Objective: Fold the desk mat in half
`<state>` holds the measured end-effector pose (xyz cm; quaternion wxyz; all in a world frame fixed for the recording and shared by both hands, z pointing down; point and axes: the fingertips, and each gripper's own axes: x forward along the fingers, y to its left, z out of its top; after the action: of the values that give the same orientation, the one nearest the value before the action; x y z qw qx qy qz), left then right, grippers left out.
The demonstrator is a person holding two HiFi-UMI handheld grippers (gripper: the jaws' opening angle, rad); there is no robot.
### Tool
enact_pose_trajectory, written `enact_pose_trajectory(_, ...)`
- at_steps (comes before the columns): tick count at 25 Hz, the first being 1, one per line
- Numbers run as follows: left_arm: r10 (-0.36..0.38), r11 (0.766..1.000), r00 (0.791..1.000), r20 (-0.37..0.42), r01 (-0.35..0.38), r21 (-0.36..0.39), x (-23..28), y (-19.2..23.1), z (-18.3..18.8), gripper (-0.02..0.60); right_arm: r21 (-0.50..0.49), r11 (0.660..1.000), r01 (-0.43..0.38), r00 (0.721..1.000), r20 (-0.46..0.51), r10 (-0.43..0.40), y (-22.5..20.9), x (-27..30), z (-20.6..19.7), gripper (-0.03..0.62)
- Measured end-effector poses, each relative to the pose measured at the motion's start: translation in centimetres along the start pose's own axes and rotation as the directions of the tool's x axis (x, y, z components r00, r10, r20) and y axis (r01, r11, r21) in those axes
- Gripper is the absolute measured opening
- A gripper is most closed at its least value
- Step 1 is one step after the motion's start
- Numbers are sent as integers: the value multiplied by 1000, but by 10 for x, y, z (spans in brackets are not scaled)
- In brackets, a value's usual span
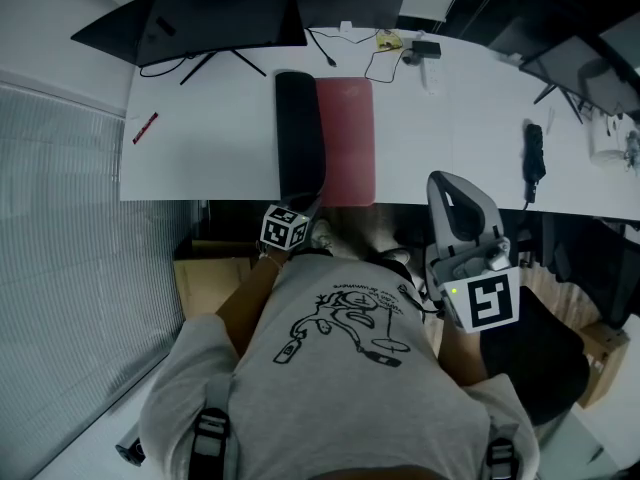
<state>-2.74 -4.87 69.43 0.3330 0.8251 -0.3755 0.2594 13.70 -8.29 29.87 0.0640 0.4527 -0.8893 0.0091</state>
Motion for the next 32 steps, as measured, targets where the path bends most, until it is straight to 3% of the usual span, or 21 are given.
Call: enact_pose_trajectory(32, -37, 999, 999, -19, 37, 36, 25, -32, 10, 32, -4, 1000, 23, 1000, 5, -23, -27, -23, -1, 8)
